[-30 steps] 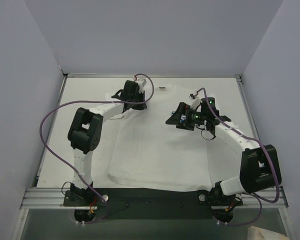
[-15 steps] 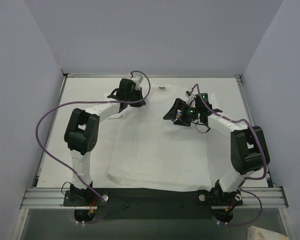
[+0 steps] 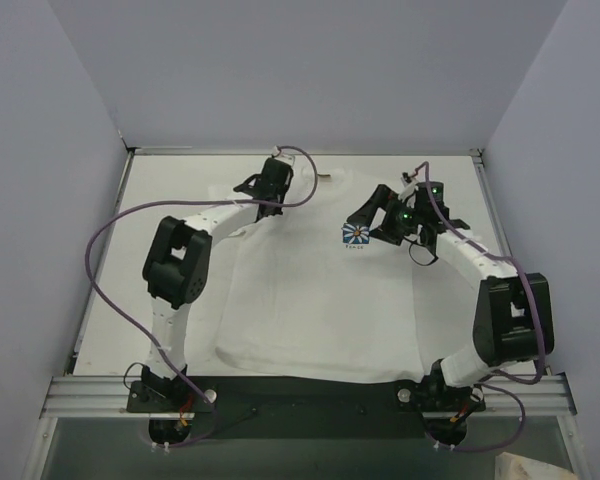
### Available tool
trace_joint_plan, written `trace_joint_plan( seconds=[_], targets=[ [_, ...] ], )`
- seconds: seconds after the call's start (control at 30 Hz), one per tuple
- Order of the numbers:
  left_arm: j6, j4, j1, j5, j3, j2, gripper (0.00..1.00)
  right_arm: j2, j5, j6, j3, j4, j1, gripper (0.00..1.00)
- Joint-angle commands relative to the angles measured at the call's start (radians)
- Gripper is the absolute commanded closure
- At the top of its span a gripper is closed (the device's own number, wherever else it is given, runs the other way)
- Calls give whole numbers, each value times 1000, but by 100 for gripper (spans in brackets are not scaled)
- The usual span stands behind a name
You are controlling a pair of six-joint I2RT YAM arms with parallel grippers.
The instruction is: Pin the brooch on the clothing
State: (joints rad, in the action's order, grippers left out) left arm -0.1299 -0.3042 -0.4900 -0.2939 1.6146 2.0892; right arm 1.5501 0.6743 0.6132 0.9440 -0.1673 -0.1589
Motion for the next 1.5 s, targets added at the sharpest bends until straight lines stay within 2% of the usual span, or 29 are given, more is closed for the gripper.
trace_joint_plan(
  seconds=[0.0, 0.23, 0.63, 1.0, 1.27, 1.47],
  targets=[
    [99, -58, -84, -215, 86, 69, 100, -94, -28, 39, -40, 0, 42, 2],
    [142, -96, -133, -312, 159, 135, 100, -174, -33, 63, -86, -9, 94, 1],
    [234, -119, -200, -427, 232, 219, 100, -177, -12, 80, -109, -24, 128, 1],
    [254, -99, -260, -451, 263, 227, 100, -173, -5, 83, -108, -24, 133, 1],
    [240, -64, -262, -406, 245, 178, 100, -159, 1, 86, -119, -40, 133, 1],
    [176, -27, -243, -297, 212, 128, 100, -139, -7, 86, -123, -47, 131, 1]
  ],
)
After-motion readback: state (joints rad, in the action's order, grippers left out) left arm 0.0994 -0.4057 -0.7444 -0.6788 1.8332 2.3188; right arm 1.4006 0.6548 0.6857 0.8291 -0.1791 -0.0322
